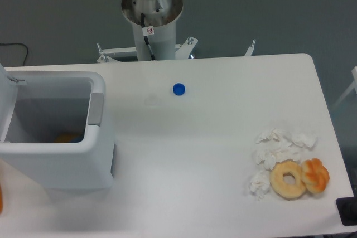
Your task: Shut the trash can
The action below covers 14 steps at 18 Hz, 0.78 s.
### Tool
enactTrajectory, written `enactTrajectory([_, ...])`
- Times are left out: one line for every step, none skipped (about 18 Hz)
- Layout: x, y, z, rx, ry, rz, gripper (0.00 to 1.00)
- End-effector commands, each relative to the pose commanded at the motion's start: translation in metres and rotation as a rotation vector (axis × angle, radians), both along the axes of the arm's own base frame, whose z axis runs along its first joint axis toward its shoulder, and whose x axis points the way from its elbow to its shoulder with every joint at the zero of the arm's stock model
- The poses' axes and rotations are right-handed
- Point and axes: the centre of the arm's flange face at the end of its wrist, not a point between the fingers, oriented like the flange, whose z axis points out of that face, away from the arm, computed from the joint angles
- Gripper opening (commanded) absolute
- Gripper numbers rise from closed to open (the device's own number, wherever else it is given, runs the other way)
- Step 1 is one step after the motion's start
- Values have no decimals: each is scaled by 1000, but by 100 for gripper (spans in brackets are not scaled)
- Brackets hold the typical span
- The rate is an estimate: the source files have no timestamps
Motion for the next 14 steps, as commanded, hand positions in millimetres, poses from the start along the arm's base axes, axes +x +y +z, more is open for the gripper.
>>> enactTrajectory([-1,2,-3,-6,-2,0,100])
enactTrajectory([-1,3,-5,-8,0,1,100])
enactTrajectory([-2,4,-6,-9,2,2,100])
enactTrajectory([-2,4,-6,-9,5,3,100])
enactTrajectory([-3,4,-7,-11,5,5,100])
enactTrajectory([-4,4,-7,-12,6,6,100])
enactTrajectory([-3,2,-7,-13,6,7,100])
enactTrajectory([-4,2,-7,-13,6,9,100])
enactTrajectory([-5,2,-8,-16,8,12,100])
enactTrajectory([-10,2,-10,-21,21,29,100])
enactTrajectory([-15,3,-11,-24,40,47,100])
enactTrajectory([-20,3,-13,-28,54,62,100])
enactTrajectory([-24,4,-14,-31,64,73,100])
enactTrajectory([-28,4,-15,-35,67,82,100])
